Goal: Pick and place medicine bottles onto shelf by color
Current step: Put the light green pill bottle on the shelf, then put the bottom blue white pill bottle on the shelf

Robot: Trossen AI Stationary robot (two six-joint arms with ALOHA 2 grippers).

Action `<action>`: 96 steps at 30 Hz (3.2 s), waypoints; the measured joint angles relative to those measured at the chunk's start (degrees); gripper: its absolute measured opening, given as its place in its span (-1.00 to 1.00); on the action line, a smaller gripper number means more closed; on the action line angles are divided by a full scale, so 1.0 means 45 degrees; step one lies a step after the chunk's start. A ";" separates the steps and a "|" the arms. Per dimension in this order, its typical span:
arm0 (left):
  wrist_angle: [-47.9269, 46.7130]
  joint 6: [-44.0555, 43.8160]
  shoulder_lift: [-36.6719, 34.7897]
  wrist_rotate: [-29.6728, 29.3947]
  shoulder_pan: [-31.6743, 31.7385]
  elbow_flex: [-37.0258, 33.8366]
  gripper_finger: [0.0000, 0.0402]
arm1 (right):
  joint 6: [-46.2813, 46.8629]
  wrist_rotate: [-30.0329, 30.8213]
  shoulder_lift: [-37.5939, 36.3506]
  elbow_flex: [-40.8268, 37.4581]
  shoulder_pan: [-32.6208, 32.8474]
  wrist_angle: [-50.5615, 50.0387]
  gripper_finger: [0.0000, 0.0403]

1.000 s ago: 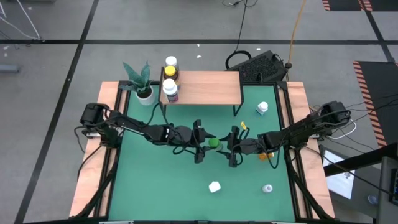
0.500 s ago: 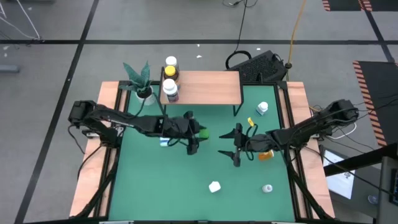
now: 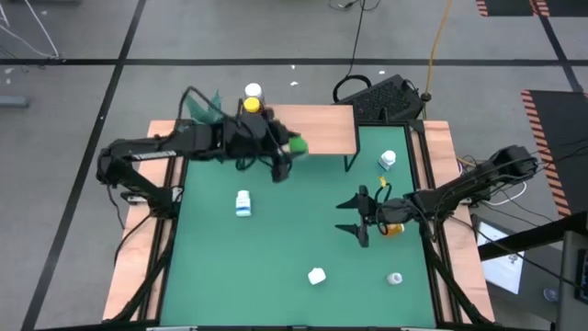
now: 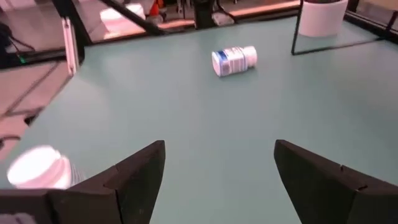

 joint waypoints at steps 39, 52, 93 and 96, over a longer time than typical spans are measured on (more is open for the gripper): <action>0.1855 0.1285 0.2964 0.4284 0.6915 0.1020 0.08 | 0.0036 0.0082 0.0245 -0.0380 -0.0209 0.1407 0.45; 0.1429 0.0837 0.3446 0.4279 0.7343 0.1016 0.06 | 0.0033 0.0102 0.0245 -0.0372 -0.0209 0.1261 0.45; 0.0713 0.2010 0.3818 0.3939 0.7244 0.1011 0.01 | 0.0057 0.0111 0.0245 -0.0371 -0.0209 0.1254 0.45; 0.0743 0.2268 0.3781 0.3911 0.7104 0.1011 0.04 | 0.0052 0.0111 0.0245 -0.0371 -0.0209 0.1254 0.45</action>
